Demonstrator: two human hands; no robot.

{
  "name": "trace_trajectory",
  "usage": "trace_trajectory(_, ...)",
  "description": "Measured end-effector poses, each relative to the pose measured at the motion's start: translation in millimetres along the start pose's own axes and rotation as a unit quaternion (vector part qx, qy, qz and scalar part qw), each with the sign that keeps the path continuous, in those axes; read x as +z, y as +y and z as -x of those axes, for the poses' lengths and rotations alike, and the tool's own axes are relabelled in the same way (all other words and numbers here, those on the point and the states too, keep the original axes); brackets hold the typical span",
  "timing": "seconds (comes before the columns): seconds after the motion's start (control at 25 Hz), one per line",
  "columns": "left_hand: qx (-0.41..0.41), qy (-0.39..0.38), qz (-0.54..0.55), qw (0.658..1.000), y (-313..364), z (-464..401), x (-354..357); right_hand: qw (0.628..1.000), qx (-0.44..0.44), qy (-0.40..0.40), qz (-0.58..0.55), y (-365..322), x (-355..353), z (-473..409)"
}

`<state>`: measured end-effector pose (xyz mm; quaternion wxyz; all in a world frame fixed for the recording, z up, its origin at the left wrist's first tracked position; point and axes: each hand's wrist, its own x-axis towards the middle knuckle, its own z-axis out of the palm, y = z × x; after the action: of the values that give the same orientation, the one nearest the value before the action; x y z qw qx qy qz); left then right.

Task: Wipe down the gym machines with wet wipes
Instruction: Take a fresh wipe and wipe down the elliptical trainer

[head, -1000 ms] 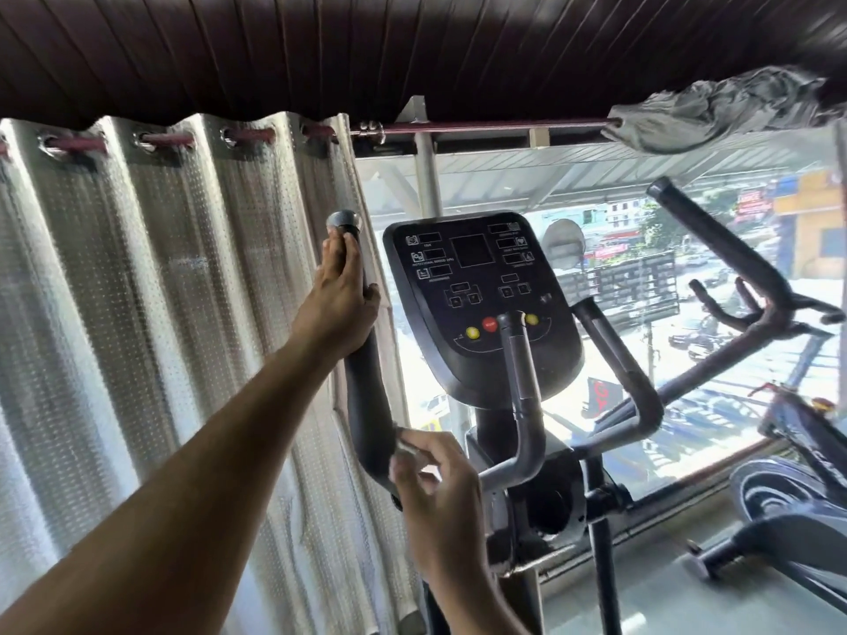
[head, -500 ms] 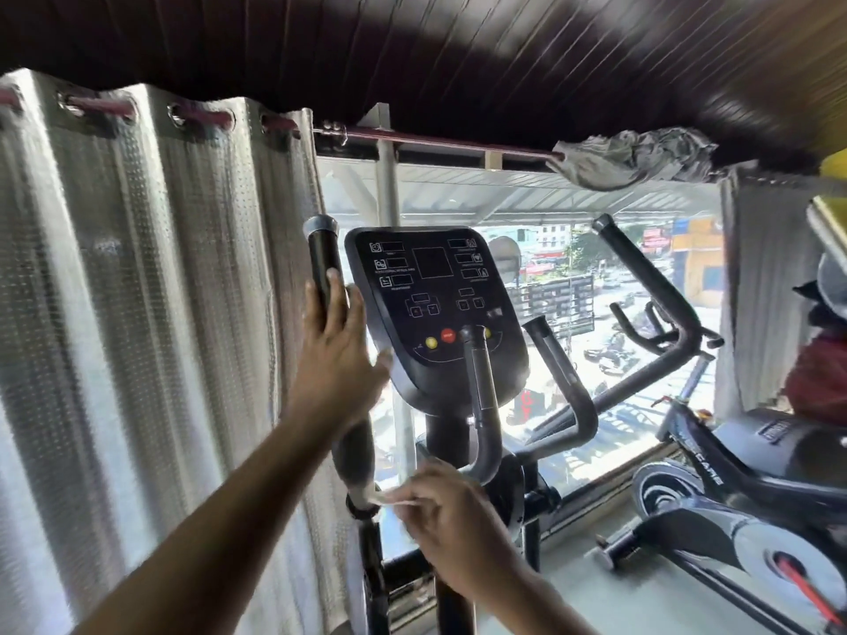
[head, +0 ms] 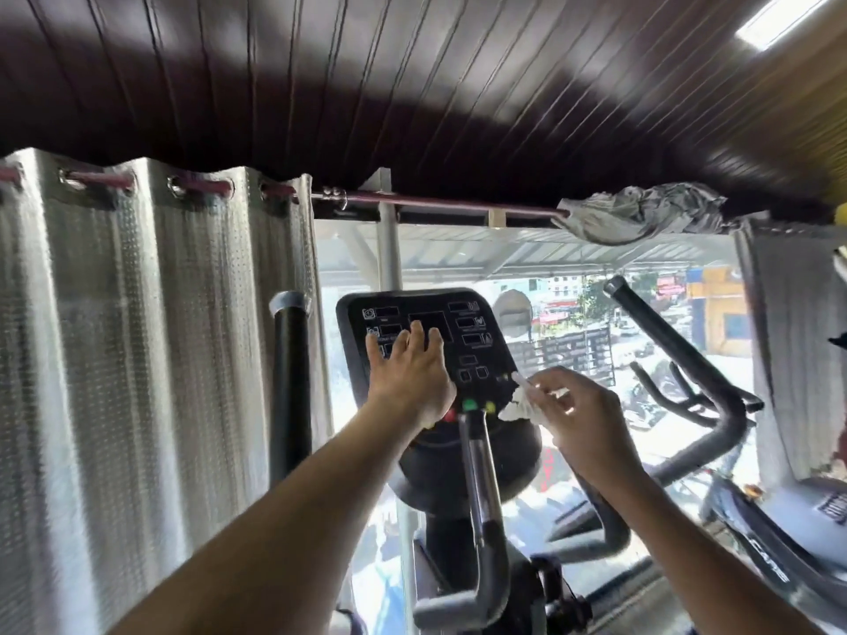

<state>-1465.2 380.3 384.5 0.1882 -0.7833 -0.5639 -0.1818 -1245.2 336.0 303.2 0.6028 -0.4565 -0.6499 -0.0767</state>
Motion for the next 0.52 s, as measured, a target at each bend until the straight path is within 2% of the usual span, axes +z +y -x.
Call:
trace_trajectory(0.16, -0.026, -0.002, -0.052, 0.998, -14, -82, 49, 0.994, -0.083, 0.022, 0.063, 59, -2, -89)
trace_trajectory(0.32, -0.053, -0.014, -0.043, 0.998, -32, -133, 106, 0.984, -0.138, 0.021, 0.109, 101, 34, -162)
trace_trajectory(0.4, -0.058, 0.018, -0.051, 0.997, -44, -163, 128, 0.983, -0.143, 0.012, 0.117, 115, 69, -202)
trace_trajectory(0.52, -0.052, 0.129, -0.052, 0.989, -68, -206, 147, 0.977, -0.166, -0.035, 0.131, 125, 124, -262)
